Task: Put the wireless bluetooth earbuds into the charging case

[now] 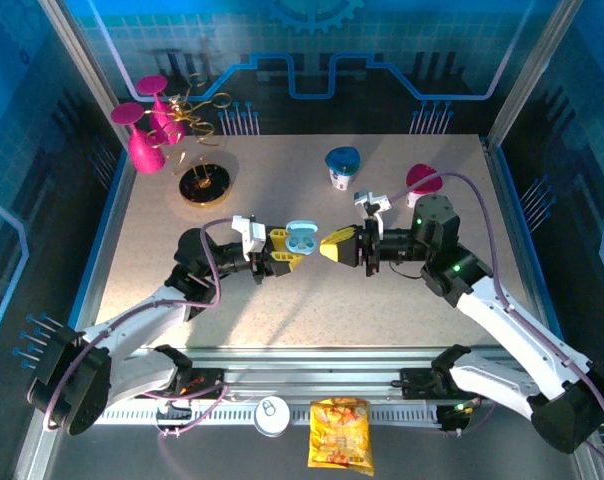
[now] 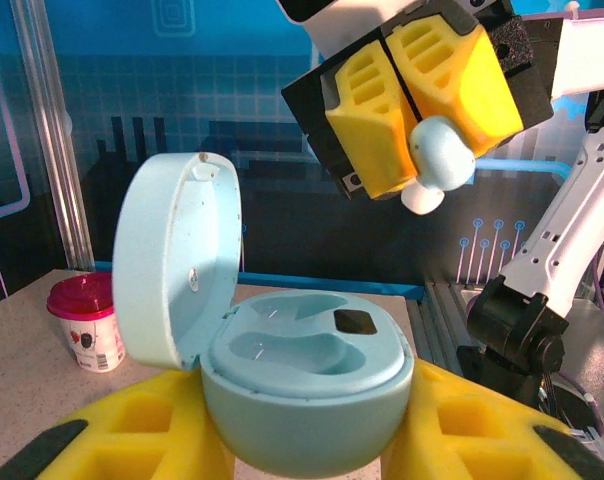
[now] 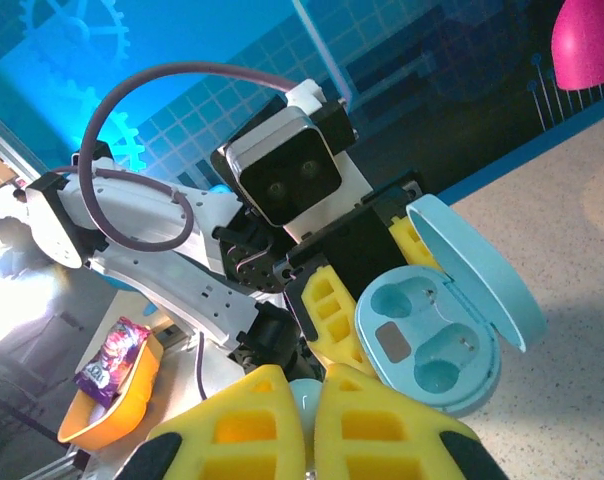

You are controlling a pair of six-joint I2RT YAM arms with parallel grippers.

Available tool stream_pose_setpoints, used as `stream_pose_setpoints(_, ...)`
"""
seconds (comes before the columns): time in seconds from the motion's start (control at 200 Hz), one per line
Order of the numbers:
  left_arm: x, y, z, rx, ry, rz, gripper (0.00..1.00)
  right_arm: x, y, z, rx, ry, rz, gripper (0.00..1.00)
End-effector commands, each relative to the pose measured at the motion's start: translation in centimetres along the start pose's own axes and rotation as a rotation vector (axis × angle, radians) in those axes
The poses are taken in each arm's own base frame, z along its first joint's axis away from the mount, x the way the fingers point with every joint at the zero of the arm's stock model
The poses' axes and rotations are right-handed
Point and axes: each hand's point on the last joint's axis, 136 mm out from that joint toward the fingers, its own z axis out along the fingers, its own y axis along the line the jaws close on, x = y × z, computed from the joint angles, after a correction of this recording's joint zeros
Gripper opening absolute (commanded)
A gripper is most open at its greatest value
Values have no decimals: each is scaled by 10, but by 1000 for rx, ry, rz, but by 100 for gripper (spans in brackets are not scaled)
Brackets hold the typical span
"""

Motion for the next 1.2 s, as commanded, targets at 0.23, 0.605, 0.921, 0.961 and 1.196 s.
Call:
stream_pose_setpoints(0.23,-3,-8,0,33,-10,-12,35,-15,-8,17,69,-18,-81,6)
stream_pose_setpoints(0.605,-9,-10,-1,36,-32,-11,35,-4,-30,36,127,37,-64,5)
stream_pose_setpoints(0.921,-14,-9,-1,28,-46,-2,35,12,-46,35,198,78,-39,15)
stream_pose_setpoints(0.961,-13,-9,-1,29,-46,-4,35,14,-49,34,219,84,-35,19)
stream_pose_setpoints(1.196,-12,-9,-1,29,-45,-6,35,10,-57,30,285,84,-31,27)
